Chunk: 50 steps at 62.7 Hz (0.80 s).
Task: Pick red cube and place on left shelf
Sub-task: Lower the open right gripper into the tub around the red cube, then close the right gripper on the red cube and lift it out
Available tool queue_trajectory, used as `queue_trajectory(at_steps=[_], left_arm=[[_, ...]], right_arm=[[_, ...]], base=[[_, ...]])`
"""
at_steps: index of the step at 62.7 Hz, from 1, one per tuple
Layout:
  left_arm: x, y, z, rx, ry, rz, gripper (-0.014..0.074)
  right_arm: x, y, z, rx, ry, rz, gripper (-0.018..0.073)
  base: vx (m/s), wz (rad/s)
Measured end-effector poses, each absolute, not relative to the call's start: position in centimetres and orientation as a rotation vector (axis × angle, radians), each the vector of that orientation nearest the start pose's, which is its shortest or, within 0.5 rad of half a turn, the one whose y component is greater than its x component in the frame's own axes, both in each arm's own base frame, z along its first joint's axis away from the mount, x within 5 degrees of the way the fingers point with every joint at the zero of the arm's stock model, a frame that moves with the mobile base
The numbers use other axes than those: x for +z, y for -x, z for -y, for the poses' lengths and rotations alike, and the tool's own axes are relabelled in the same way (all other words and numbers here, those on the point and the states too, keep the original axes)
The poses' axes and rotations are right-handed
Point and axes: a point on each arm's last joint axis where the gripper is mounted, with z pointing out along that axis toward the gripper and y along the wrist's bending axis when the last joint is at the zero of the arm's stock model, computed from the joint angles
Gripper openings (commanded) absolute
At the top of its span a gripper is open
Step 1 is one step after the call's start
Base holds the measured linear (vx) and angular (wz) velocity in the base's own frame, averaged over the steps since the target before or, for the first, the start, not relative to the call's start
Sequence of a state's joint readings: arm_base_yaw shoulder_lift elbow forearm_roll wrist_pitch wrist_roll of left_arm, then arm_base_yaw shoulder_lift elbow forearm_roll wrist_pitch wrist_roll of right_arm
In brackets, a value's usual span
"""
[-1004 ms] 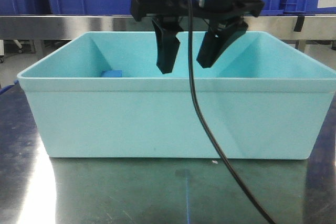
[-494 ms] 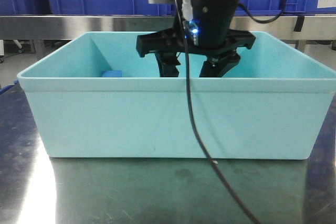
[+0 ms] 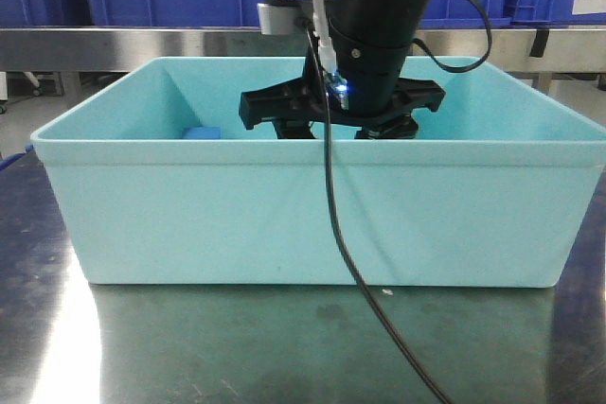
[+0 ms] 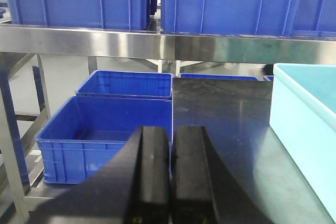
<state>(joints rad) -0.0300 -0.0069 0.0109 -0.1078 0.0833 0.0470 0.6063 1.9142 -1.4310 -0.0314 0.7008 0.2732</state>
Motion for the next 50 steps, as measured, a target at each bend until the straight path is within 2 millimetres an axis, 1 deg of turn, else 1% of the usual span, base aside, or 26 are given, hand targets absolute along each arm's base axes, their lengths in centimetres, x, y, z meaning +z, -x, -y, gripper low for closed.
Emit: queue_trajectory(at_steps=[14, 27, 36, 45, 50], left_arm=[[20.2, -5.6, 0.3, -0.078, 0.017, -1.571, 0.0102], [20.2, -5.6, 0.3, -0.078, 0.017, -1.571, 0.0102], [20.2, -5.6, 0.3, -0.078, 0.017, -1.571, 0.0102], [20.2, -5.6, 0.3, -0.078, 0.017, -1.571, 0.0102], [20.2, -5.6, 0.3, -0.078, 0.017, -1.571, 0.0102]], right_arm=[[23.0, -34.9, -24.0, 0.292, 0.457, -2.562, 0.0510], [23.7, -35.7, -24.0, 0.281, 0.473, -2.481, 0.0510], [22.9, -36.0, -24.2, 0.266, 0.484, -2.491, 0.0510], [21.4, -36.3, -24.4, 0.257, 0.489, -2.516, 0.0510], [21.3, -36.4, -24.5, 0.264, 0.487, -2.504, 0.0510]], base=[[0.00, 0.00], [0.00, 0.00], [0.00, 0.00], [0.00, 0.00], [0.00, 0.00]])
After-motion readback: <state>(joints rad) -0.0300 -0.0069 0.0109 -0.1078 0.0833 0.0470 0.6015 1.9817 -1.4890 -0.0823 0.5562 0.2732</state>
